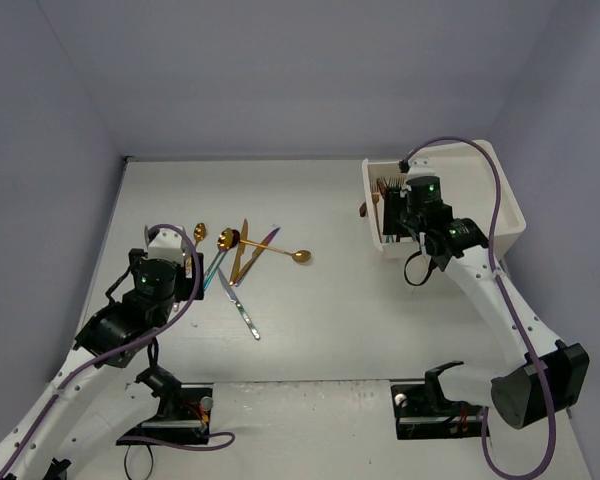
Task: Sort the eating utensils into containers
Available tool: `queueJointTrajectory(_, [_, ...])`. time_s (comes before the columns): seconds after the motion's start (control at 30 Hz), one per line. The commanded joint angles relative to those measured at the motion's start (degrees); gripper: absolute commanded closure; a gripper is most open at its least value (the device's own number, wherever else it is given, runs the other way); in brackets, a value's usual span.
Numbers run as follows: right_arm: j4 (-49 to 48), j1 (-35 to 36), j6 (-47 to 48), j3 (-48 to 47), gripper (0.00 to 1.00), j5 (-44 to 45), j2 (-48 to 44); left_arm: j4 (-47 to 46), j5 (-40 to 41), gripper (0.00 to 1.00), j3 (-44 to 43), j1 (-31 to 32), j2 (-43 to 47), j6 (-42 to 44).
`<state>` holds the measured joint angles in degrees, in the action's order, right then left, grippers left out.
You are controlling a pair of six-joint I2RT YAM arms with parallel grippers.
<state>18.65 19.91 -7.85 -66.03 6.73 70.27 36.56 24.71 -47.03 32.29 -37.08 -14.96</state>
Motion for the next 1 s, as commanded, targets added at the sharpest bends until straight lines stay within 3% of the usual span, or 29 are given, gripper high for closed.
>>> queueJointTrajectory(0.0, [-3.1,6.8,0.9,-7.0,0.48,5.4,-1.3,-3.3,-0.5,0.22,-0.1,-0.8,-0.3,0.4])
queueJointTrajectory(0.17, [-3.2,15.9,1.8,-10.9,0.44,11.5,4.3,-3.2,-0.5,0.22,0.1,-1.6,-0.2,0.2])
queueJointTrajectory(0.37, [-3.4,20.1,1.4,-13.8,0.41,14.0,11.5,-3.2,0.0,0.22,0.4,-1.9,0.6,-0.2])
queueJointTrajectory(0.67, [-4.1,20.1,-1.6,-11.5,0.38,19.1,16.7,-3.2,0.1,0.22,0.5,-2.2,1.3,-0.3])
queueJointTrajectory(0.97, [-4.1,15.3,-1.7,-8.1,0.36,22.5,13.1,-3.2,0.0,0.22,0.7,-2.1,1.7,-0.3])
